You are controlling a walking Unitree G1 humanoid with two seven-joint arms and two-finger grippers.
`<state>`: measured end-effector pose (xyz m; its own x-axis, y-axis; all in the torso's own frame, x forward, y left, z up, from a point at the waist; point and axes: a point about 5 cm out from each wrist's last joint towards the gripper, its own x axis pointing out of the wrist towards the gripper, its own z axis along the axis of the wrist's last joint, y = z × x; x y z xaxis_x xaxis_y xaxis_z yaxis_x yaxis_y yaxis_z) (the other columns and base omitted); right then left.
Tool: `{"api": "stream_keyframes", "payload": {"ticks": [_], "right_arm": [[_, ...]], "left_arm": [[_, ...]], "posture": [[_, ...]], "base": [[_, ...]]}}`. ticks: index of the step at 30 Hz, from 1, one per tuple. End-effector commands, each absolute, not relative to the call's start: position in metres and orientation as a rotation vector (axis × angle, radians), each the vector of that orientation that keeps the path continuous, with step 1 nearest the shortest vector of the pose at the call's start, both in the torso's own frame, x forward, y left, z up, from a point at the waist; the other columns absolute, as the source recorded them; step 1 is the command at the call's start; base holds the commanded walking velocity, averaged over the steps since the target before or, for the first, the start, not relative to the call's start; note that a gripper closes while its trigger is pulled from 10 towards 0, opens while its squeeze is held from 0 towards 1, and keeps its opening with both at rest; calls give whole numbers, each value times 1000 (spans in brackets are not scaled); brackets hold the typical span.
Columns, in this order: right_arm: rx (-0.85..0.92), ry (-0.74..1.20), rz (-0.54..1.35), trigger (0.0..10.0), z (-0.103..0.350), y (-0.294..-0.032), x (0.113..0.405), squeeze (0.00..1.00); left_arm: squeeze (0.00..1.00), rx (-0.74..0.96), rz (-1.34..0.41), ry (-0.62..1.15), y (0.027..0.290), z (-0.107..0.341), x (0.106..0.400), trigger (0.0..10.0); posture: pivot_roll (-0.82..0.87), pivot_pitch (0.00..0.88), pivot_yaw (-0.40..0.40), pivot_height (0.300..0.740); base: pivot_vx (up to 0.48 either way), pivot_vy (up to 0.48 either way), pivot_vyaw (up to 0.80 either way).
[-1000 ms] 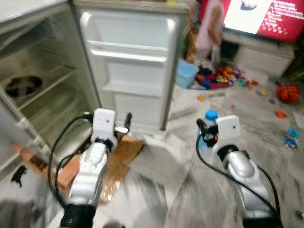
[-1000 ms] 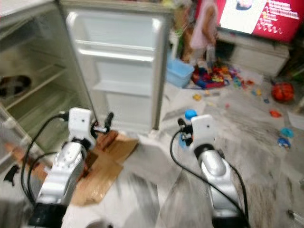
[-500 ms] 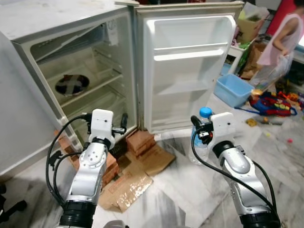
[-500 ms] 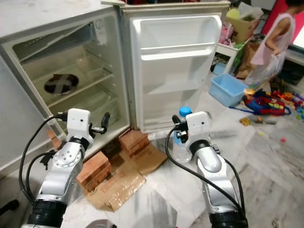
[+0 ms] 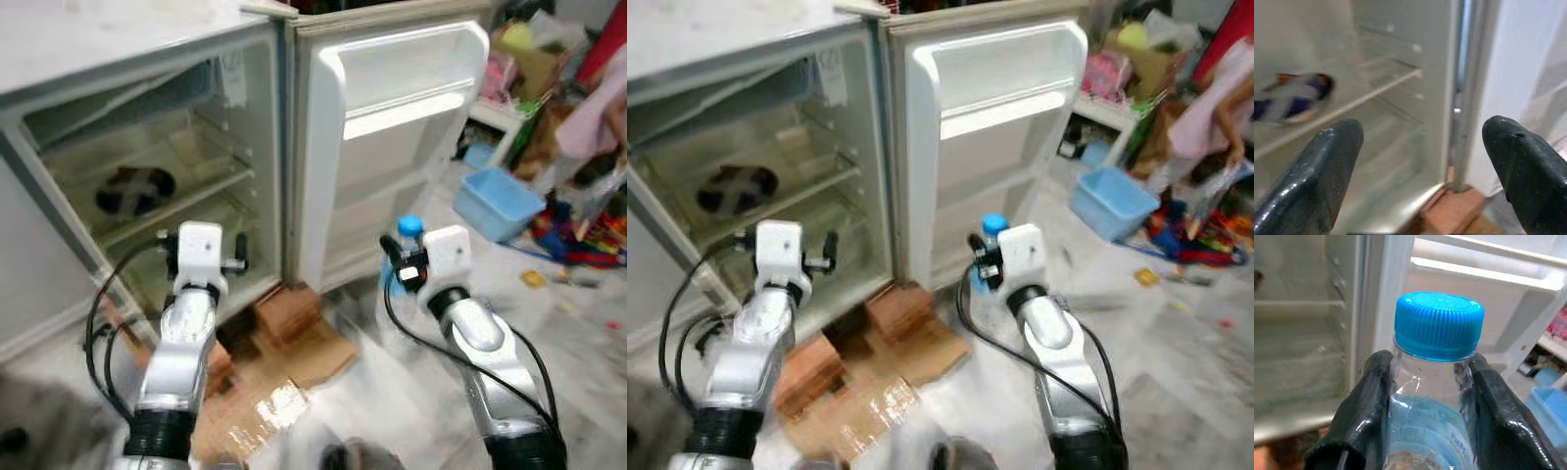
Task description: Restocking fridge
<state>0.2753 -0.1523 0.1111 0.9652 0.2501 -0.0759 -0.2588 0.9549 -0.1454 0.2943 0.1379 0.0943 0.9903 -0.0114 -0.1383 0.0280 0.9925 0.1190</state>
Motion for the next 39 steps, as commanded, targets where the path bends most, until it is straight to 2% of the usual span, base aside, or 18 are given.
{"api": "stream_keyframes", "payload": {"ticks": [1,14,30,39], "right_arm": [[-155,7,276,10000,120,-146,278,0],[-157,-4,302,10000,121,-142,280,0],[-139,-14,302,10000,123,-142,282,0],[-126,-19,290,10000,124,-142,284,0]], "left_arm": [[0,149,6,152,147,92,293,10000],[0,166,8,147,145,93,294,10000],[0,177,68,97,151,99,294,10000],[0,157,114,67,164,103,289,10000]], "posture": [[6,0,-44,740],[7,0,-45,740],[6,0,-44,740],[8,0,-43,740]], "base": [[0,-480,800],[0,-480,739],[0,-480,0],[0,-480,0]]}}
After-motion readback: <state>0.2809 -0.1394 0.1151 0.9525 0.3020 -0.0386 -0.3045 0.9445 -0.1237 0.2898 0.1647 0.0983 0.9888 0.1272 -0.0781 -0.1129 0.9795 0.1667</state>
